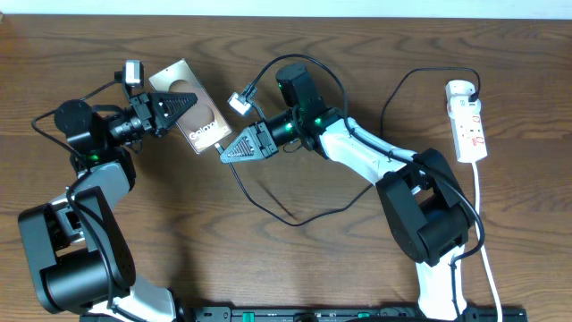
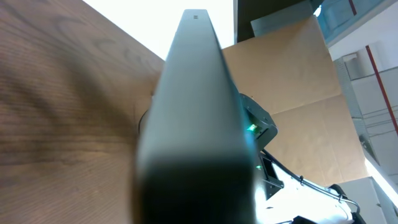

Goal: Plug charger to phone and switch on socket

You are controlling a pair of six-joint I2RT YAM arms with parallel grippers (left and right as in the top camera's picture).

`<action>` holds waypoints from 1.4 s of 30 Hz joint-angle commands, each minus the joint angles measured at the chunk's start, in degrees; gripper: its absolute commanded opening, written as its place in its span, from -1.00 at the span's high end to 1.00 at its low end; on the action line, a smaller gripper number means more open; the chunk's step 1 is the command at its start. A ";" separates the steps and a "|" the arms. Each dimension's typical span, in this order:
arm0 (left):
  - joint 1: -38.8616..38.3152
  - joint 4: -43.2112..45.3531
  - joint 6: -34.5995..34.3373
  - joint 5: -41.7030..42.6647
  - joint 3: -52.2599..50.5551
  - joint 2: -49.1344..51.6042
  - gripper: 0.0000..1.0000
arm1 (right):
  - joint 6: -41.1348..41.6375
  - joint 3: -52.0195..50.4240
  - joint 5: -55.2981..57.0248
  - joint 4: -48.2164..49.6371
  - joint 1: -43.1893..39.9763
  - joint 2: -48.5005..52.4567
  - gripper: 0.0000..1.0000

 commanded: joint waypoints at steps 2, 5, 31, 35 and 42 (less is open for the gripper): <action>0.07 0.63 0.59 2.60 0.48 -0.74 0.86 | 0.48 0.57 0.50 0.55 0.98 0.02 0.97; 0.07 0.63 0.96 2.60 0.48 -0.74 0.85 | 0.70 0.59 0.48 0.74 0.98 0.02 0.97; -0.04 0.63 2.10 3.26 0.48 -0.74 0.86 | 2.23 0.59 1.03 1.60 0.98 0.02 0.97; -1.11 0.63 2.14 3.26 0.48 -0.74 0.85 | 2.60 0.59 2.64 1.60 0.98 0.02 0.97; -2.67 0.63 2.97 3.26 0.48 -0.74 0.86 | 4.37 0.59 6.29 1.62 0.98 0.02 0.97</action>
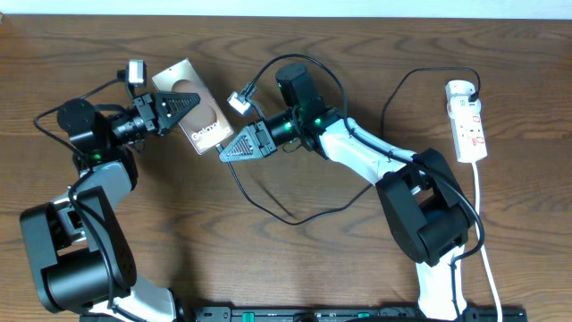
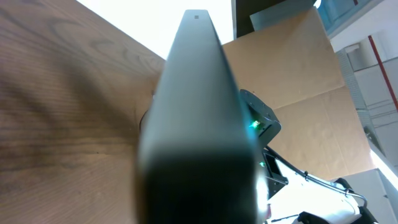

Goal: Plug charger to phone and switch on socket

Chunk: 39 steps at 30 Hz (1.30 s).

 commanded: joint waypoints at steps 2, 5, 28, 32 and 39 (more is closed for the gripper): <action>-1.64 0.48 0.94 3.39 0.48 -0.74 0.85 | 1.40 0.57 6.19 1.16 0.98 0.02 0.97; -1.64 0.48 0.94 3.39 0.48 -0.74 0.86 | 1.40 0.57 6.19 1.27 0.81 0.02 0.97; -1.62 0.48 0.96 3.32 0.48 -0.72 0.85 | 1.33 0.59 6.12 1.25 -0.90 0.02 0.95; -1.62 0.48 0.96 2.67 0.48 -0.74 0.86 | 1.33 0.59 5.92 1.25 -0.90 0.02 0.55; -1.09 0.48 1.18 2.69 0.48 -0.74 0.85 | 1.29 0.59 5.68 1.25 -0.90 0.02 -0.98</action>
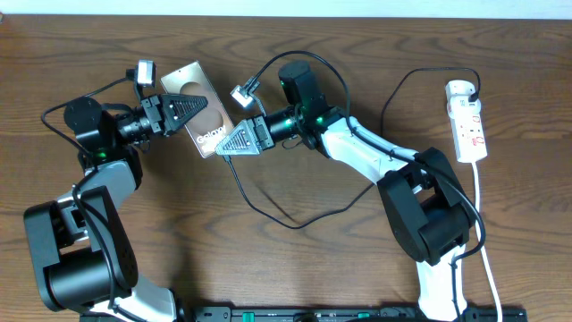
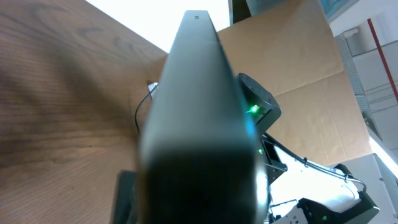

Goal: Plug charger to phone and switch on socket

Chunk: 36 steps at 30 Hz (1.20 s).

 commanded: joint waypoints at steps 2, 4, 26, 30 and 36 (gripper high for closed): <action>0.70 0.59 -0.02 1.27 0.48 -0.74 0.86 | -0.15 0.59 0.52 -0.04 -0.26 0.02 -0.99; 1.22 0.57 -0.02 1.29 0.48 -0.72 0.85 | -0.33 0.57 0.52 -0.07 -0.26 0.02 -0.99; 10.21 -29.31 14.27 -8.02 0.48 -0.72 0.85 | -7.04 0.57 1.31 -0.39 -6.16 0.02 -0.99; 10.21 -46.10 28.33 -13.07 0.48 -0.72 0.86 | -9.35 0.57 5.11 -4.46 -7.98 0.02 -0.98; 10.03 -62.16 41.59 -17.79 0.48 -0.72 0.86 | -17.11 0.59 16.48 -18.21 -10.27 0.02 -0.99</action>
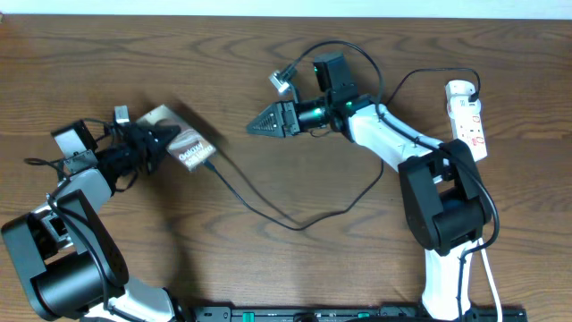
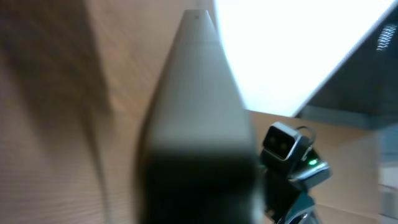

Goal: Plug charger to phone and switch on socket
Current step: 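Lower the phone flat onto the table with the left gripper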

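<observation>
The phone (image 1: pixel 185 148), brown-backed with white lettering, lies slanted at the table's left with my left gripper (image 1: pixel 168 141) shut on it. The black charger cable (image 1: pixel 295 224) ends at the phone's lower right end (image 1: pixel 212 165) and seems plugged in there. From that end it loops across the table toward the white power strip (image 1: pixel 467 121). My right gripper (image 1: pixel 251 131) hangs at the back middle, pointing left, well away from the phone, open with nothing between its fingers. The left wrist view shows only the phone's blurred edge (image 2: pixel 196 112) filling the middle.
The power strip lies along the right edge with a black plug (image 1: pixel 474 87) in its far socket and a white lead running toward the front. Part of the right arm (image 2: pixel 289 149) shows past the phone. Cable slack lies across the table's middle.
My left gripper has carried the phone left and nearer the front. The right gripper has let go of the cable end and now sits further right. The cable end stayed at the phone.
At the oldest moment my left gripper held the phone at the back left, and the right gripper held the cable's plug at the phone's lower end. Both stayed so, shifting slightly. Now the grippers are apart and the cable hangs from the phone.
</observation>
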You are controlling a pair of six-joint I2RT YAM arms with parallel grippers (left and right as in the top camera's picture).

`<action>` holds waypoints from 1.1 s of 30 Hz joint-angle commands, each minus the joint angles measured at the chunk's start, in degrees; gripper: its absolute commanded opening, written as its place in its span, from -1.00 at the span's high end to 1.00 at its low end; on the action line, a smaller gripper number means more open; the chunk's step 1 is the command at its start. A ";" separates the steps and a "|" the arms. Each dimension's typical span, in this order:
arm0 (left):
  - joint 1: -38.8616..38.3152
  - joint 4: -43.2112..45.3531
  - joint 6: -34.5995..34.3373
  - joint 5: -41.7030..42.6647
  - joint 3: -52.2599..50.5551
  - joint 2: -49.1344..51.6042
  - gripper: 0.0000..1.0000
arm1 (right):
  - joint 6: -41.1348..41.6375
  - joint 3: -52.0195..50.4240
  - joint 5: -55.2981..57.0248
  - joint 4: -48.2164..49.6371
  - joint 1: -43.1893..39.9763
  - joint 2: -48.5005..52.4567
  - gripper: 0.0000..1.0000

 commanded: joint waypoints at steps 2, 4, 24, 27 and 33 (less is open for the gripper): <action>-0.55 -7.02 15.17 -3.69 0.57 -0.63 0.85 | -8.61 0.55 14.14 -8.11 -1.77 -0.17 -0.99; -1.16 -10.43 17.22 -7.19 0.57 -0.63 0.86 | -9.66 0.79 19.74 -12.07 -2.12 -0.42 -0.99; -7.26 -25.05 22.45 -33.75 0.57 -0.63 0.86 | -13.03 1.11 25.94 -19.52 -2.86 -1.84 -0.99; -7.26 -25.27 22.45 -33.73 0.57 -0.63 0.86 | -13.05 1.11 25.94 -19.63 -2.86 -1.84 -0.99; -7.26 -25.29 22.43 -33.70 0.57 -0.63 0.71 | -13.03 1.11 25.94 -19.65 -2.86 -1.84 -0.98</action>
